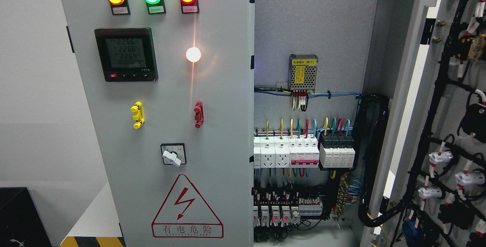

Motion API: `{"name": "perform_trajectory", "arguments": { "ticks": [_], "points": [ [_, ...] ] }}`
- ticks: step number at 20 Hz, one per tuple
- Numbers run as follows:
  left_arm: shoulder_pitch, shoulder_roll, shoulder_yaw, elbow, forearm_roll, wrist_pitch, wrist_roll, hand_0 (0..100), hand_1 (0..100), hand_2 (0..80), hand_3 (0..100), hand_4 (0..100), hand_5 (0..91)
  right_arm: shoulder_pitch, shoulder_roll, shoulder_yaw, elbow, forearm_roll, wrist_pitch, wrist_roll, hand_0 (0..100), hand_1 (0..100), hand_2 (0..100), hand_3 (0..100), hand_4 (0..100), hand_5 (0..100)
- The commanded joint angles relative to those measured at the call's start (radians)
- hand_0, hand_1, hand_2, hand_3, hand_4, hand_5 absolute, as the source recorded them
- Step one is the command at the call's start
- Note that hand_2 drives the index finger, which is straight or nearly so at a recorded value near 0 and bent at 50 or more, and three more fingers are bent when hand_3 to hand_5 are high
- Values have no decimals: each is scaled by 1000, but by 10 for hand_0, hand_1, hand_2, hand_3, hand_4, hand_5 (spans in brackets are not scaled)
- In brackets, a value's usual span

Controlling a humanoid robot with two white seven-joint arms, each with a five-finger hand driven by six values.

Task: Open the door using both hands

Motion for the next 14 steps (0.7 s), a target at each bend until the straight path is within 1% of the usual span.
{"name": "perform_trajectory", "arguments": {
  "ticks": [1,5,10,12,14],
  "points": [
    [32,-9,1,-10,-1,1,4,0,0,0,0,0,0,-82,-19,47,-210,-29,0,-1,191,0,0,0,0,0],
    [31,-9,1,-10,1,1,2,0,0,0,0,0,0,-128,-19,49,-267,-29,0,-3,191,0,0,0,0,0],
    [32,-8,1,-10,-1,1,4,0,0,0,0,0,0,-237,-12,55,-280,-29,22,-6,191,0,0,0,0,0],
    [32,-9,1,-10,1,2,4,0,0,0,0,0,0,-280,-4,55,-280,-29,54,-6,191,0,0,0,0,0],
    [31,-9,1,-10,1,1,2,0,0,0,0,0,0,-313,7,56,-280,-29,100,-6,191,0,0,0,0,0]
  ]
}}
